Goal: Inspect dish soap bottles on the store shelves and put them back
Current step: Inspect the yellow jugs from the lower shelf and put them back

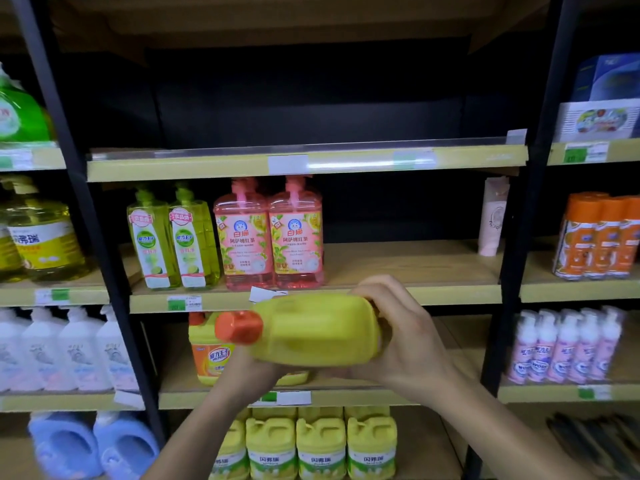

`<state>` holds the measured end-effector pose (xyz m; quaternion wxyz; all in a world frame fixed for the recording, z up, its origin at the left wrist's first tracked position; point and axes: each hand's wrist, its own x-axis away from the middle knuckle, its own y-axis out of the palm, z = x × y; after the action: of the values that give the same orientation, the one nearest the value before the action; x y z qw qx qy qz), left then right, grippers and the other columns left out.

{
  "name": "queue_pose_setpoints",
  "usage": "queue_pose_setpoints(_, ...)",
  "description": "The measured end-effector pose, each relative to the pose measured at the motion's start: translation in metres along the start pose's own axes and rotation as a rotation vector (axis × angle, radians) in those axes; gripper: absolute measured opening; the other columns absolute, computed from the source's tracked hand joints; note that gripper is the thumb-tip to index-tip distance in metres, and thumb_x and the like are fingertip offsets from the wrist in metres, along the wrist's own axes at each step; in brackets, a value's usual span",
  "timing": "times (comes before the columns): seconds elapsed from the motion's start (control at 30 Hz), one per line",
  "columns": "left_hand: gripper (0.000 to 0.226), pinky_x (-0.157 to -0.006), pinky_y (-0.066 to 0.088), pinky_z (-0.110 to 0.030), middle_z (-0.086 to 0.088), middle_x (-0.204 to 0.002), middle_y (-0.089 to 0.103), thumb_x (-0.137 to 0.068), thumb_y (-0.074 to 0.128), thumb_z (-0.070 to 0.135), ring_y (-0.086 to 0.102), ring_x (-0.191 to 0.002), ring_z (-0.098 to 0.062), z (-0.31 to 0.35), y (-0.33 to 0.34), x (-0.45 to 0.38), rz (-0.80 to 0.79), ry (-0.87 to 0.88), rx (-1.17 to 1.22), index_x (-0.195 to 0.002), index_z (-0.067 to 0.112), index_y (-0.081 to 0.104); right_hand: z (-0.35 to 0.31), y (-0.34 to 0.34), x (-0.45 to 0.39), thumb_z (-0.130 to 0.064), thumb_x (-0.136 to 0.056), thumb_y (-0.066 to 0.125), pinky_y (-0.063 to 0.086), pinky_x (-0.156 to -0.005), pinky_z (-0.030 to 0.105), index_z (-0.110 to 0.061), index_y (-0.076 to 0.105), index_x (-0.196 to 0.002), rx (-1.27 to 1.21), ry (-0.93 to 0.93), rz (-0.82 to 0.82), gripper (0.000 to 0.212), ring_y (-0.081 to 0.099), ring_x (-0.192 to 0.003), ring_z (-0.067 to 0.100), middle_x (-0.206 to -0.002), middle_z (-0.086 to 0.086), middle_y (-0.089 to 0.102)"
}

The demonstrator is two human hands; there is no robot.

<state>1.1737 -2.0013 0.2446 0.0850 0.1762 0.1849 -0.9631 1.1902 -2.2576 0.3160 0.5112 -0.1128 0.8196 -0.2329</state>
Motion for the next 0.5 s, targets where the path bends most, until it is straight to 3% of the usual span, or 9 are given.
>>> queue_pose_setpoints(0.07, 0.048, -0.082, 0.061, -0.023, 0.006, -0.104, 0.085, -0.061, 0.098, 0.022, 0.078, -0.098, -0.007, -0.001, 0.003, -0.001, -0.157, 0.0, 0.083, -0.105, 0.035, 0.084, -0.011, 0.004, -0.005, -0.07, -0.053, 0.097, 0.051, -0.082, 0.02, -0.029, 0.066, -0.124, -0.002, 0.143, -0.003, 0.088, 0.06, -0.107, 0.001, -0.114, -0.021, 0.055)
queue_pose_setpoints(0.17, 0.075, -0.092, 0.063, -0.047, -0.024, -0.128, 0.076, -0.063, 0.099, 0.005, 0.073, -0.116, -0.039, -0.014, 0.013, 0.004, -0.281, -0.131, 0.391, -0.133, 0.0, 0.071, -0.019, 0.008, -0.01, -0.059, -0.056, 0.098, 0.049, -0.09, 0.018, -0.039, 0.055, -0.144, 0.05, 0.25, -0.158, 0.1, 0.056, -0.114, -0.003, -0.123, -0.025, 0.057)
queue_pose_setpoints(0.23, 0.097, -0.094, 0.06, -0.054, -0.035, -0.135, 0.068, -0.057, 0.107, 0.017, 0.068, -0.119, -0.048, -0.023, 0.018, 0.009, -0.3, -0.204, 0.53, -0.137, -0.013, 0.062, -0.014, 0.002, -0.012, -0.046, -0.056, 0.102, 0.051, -0.097, 0.017, -0.038, 0.054, -0.149, -0.019, 0.308, -0.234, 0.105, 0.06, -0.119, -0.006, -0.13, -0.024, 0.064)
queue_pose_setpoints(0.37, 0.092, -0.085, 0.064, -0.045, -0.026, -0.133, 0.072, -0.06, 0.107, 0.023, 0.075, -0.111, -0.039, -0.03, 0.024, 0.008, -0.324, -0.212, 0.612, -0.137, -0.007, 0.066, 0.003, -0.004, -0.015, -0.024, -0.055, 0.108, 0.055, -0.107, 0.03, -0.035, 0.065, -0.136, -0.2, 0.461, -0.282, 0.093, 0.063, -0.123, -0.007, -0.131, -0.019, 0.071)
queue_pose_setpoints(0.43, 0.095, -0.087, 0.064, -0.047, -0.026, -0.131, 0.073, -0.062, 0.106, 0.021, 0.076, -0.109, -0.038, -0.031, 0.025, 0.005, -0.316, -0.233, 0.622, -0.14, -0.009, 0.061, 0.016, -0.002, -0.014, -0.016, -0.055, 0.107, 0.055, -0.109, 0.035, -0.045, 0.064, -0.121, -0.262, 0.489, -0.292, 0.083, 0.064, -0.123, -0.006, -0.128, -0.019, 0.071)
queue_pose_setpoints(0.5, 0.085, -0.09, 0.064, -0.047, -0.028, -0.129, 0.073, -0.064, 0.105, 0.017, 0.076, -0.11, -0.039, -0.034, 0.024, 0.002, -0.306, -0.243, 0.579, -0.136, -0.005, 0.067, 0.032, 0.001, -0.008, -0.02, -0.057, 0.104, 0.054, -0.111, 0.036, -0.053, 0.06, -0.116, -0.242, 0.464, -0.29, 0.081, 0.064, -0.125, -0.006, -0.128, -0.025, 0.069)
